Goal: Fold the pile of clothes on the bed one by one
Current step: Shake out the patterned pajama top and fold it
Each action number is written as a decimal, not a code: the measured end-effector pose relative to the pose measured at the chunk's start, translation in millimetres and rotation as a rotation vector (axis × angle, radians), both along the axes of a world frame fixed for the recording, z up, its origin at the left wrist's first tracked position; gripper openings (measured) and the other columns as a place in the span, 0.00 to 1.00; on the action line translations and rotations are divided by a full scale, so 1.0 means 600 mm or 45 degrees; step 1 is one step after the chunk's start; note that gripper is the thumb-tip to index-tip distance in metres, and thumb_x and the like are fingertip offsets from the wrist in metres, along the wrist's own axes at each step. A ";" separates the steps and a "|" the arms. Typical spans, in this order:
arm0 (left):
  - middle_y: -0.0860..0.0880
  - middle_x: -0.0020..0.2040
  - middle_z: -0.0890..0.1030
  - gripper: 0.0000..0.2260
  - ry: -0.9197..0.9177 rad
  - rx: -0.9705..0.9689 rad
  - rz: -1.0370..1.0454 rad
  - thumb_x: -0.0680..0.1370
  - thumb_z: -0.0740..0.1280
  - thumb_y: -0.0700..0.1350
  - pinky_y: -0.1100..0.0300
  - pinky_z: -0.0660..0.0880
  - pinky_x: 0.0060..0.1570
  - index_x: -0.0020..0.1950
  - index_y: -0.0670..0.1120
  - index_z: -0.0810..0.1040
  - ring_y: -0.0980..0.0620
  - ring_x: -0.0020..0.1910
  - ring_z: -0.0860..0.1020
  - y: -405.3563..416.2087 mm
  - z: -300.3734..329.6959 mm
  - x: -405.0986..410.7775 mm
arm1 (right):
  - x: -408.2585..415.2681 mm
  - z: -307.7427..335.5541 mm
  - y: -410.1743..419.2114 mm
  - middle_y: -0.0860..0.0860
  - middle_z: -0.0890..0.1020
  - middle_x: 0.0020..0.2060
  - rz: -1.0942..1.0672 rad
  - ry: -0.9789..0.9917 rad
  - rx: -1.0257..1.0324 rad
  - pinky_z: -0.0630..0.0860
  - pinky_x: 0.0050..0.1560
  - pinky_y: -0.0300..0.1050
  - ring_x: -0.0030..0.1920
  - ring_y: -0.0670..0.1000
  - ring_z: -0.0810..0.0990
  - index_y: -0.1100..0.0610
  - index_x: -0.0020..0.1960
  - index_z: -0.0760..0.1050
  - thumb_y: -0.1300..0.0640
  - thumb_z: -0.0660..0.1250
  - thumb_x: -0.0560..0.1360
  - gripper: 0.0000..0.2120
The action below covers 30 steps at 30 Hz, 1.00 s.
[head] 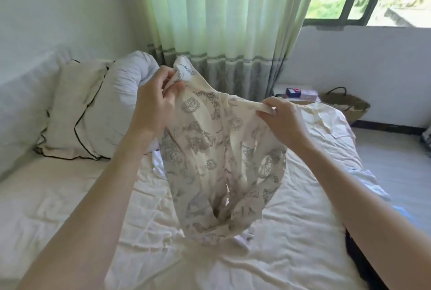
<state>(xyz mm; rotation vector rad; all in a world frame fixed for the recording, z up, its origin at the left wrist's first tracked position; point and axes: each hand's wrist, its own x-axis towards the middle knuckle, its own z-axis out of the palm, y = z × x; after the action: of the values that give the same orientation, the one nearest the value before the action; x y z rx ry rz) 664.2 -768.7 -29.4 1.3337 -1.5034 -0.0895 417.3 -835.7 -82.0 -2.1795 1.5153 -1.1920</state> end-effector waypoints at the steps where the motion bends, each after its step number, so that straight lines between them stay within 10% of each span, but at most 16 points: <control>1: 0.56 0.32 0.71 0.04 0.011 0.001 0.008 0.78 0.65 0.41 0.75 0.64 0.29 0.44 0.45 0.72 0.65 0.27 0.70 0.007 0.001 0.005 | -0.003 -0.004 0.003 0.48 0.75 0.42 -0.003 -0.019 0.019 0.62 0.39 0.37 0.41 0.49 0.72 0.61 0.51 0.80 0.60 0.71 0.73 0.08; 7: 0.52 0.33 0.76 0.06 -0.056 0.884 -0.322 0.76 0.69 0.43 0.66 0.68 0.34 0.40 0.51 0.76 0.56 0.33 0.72 0.088 -0.198 0.027 | -0.045 -0.184 0.097 0.49 0.77 0.37 0.183 0.155 0.455 0.67 0.37 0.38 0.39 0.51 0.76 0.60 0.43 0.79 0.61 0.73 0.71 0.04; 15: 0.52 0.42 0.78 0.03 -0.076 2.260 -0.851 0.78 0.65 0.46 0.66 0.72 0.38 0.46 0.50 0.77 0.58 0.40 0.77 0.247 -0.514 -0.065 | -0.123 -0.446 0.263 0.43 0.68 0.30 0.356 1.129 1.608 0.60 0.26 0.32 0.34 0.47 0.68 0.49 0.32 0.66 0.53 0.66 0.73 0.13; 19: 0.49 0.56 0.79 0.14 -0.193 2.195 -0.775 0.80 0.62 0.48 0.65 0.71 0.43 0.64 0.47 0.75 0.55 0.49 0.76 0.258 -0.566 -0.066 | -0.125 -0.493 0.276 0.50 0.78 0.39 0.386 1.119 1.838 0.72 0.37 0.38 0.36 0.49 0.74 0.55 0.48 0.80 0.55 0.62 0.76 0.09; 30: 0.50 0.62 0.77 0.14 -0.145 1.675 -0.221 0.81 0.57 0.43 0.60 0.75 0.52 0.63 0.48 0.76 0.53 0.54 0.78 0.119 -0.755 -0.059 | 0.022 -0.644 0.110 0.55 0.79 0.59 0.159 0.643 1.192 0.74 0.56 0.47 0.59 0.54 0.76 0.59 0.63 0.75 0.48 0.59 0.80 0.19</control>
<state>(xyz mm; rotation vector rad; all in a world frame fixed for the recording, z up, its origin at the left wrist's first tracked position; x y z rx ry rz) 628.5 -697.2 -482.2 2.1968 -1.6727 -1.3101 430.2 -769.6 -468.4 -1.8740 1.5940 0.1744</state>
